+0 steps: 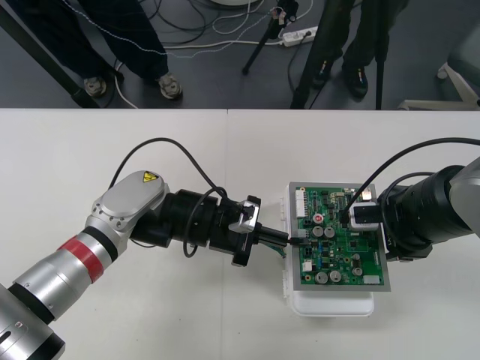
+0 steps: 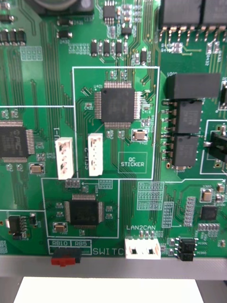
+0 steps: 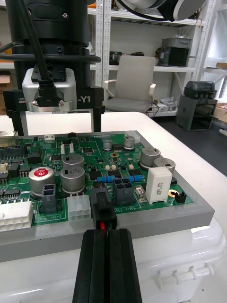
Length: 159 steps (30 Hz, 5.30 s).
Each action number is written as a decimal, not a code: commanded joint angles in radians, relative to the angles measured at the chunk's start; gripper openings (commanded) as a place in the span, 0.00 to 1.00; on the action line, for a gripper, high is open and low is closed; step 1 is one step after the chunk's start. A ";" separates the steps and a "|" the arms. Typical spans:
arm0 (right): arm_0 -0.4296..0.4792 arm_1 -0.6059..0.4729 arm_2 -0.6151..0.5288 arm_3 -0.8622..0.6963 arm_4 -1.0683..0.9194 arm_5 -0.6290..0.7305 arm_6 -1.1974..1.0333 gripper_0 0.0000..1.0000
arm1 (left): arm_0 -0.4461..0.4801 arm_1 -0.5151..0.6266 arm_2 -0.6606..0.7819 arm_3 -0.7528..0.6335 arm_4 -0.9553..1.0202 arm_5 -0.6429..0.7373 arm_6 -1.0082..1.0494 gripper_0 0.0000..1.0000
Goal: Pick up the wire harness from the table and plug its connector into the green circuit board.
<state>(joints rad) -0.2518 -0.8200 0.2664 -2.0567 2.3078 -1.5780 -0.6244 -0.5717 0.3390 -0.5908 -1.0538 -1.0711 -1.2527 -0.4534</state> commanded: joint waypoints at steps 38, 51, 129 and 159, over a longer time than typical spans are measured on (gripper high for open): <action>0.140 -0.145 -0.362 -0.025 -0.277 0.007 0.110 1.00 | 0.052 0.135 0.059 -0.037 0.068 -0.014 0.041 1.00; 0.267 -0.173 -0.627 -0.025 -0.568 0.007 0.282 1.00 | 0.125 0.324 0.137 -0.133 0.063 -0.074 0.068 1.00; 0.448 -0.220 -0.651 0.142 -1.269 0.066 0.597 1.00 | 0.665 0.882 0.612 -0.923 0.106 -0.005 0.550 1.00; 0.450 -0.220 -0.622 0.135 -1.271 0.066 0.600 1.00 | 0.665 0.882 0.612 -0.923 0.106 -0.005 0.550 1.00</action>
<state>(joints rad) 0.1873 -1.0451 -0.3688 -1.8999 1.0330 -1.5202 -0.0567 0.0736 1.1803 -0.0078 -1.9498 -0.9762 -1.2738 0.0424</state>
